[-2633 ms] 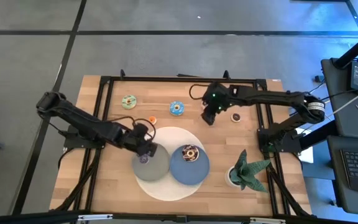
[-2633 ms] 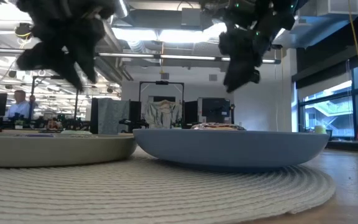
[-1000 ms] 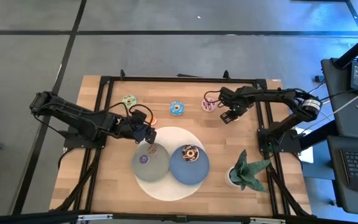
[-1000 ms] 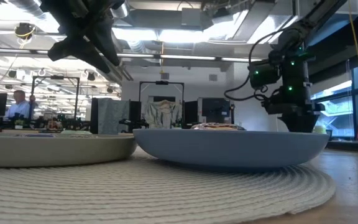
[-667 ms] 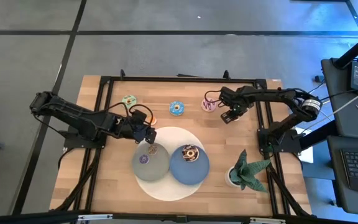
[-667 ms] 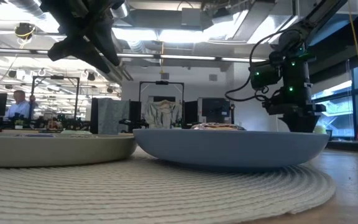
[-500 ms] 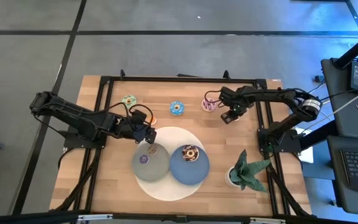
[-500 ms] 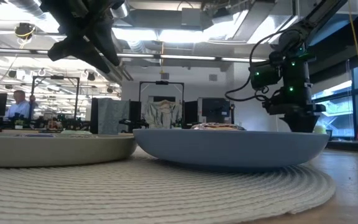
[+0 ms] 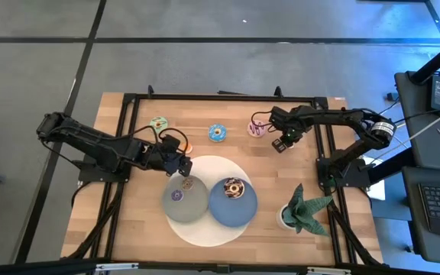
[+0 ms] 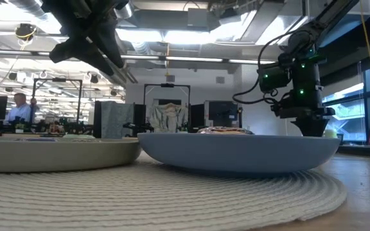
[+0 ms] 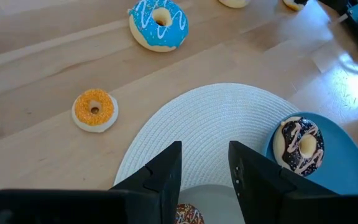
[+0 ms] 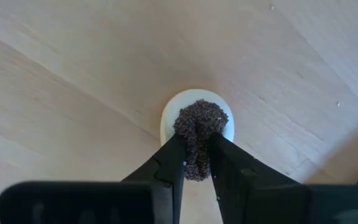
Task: Pick & Place donuts
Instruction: Put the small black donut on the gray plate
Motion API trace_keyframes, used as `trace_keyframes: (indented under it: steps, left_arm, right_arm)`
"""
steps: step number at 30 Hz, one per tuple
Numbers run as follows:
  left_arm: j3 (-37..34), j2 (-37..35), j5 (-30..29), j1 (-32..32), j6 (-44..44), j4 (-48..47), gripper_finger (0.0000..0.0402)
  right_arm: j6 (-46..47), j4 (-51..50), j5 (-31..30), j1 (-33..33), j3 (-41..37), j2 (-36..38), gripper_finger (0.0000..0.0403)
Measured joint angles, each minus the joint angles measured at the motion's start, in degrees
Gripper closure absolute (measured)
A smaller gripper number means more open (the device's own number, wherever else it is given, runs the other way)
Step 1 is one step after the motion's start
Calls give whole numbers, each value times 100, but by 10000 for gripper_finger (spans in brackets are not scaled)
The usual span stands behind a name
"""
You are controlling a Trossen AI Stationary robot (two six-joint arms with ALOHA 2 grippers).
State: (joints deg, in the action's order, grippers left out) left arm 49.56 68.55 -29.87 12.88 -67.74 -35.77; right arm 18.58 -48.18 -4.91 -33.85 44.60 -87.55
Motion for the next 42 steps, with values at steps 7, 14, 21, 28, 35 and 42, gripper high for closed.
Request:
trace_keyframes:
  steps: [7,14,21,28,35,42]
  left_arm:
    - [0,0,13,1,-46,2,274]
    - [-4,102,490,-190,616,560,274]
    - [-7,322,761,-411,791,870,274]
    - [-7,455,909,-410,793,855,274]
    - [-4,479,905,-410,795,877,274]
    - [-4,479,994,-410,793,901,274]
  right_arm:
    - [-248,-243,-160,2,173,-2,331]
    - [-551,-575,-178,37,931,-2,331]
    - [-668,-947,-299,57,1429,-2,331]
    - [-628,-1312,-437,3,1036,-2,322]
    - [-504,-786,-234,-363,619,-4,228]
    - [-378,-687,-377,-522,546,-4,168]
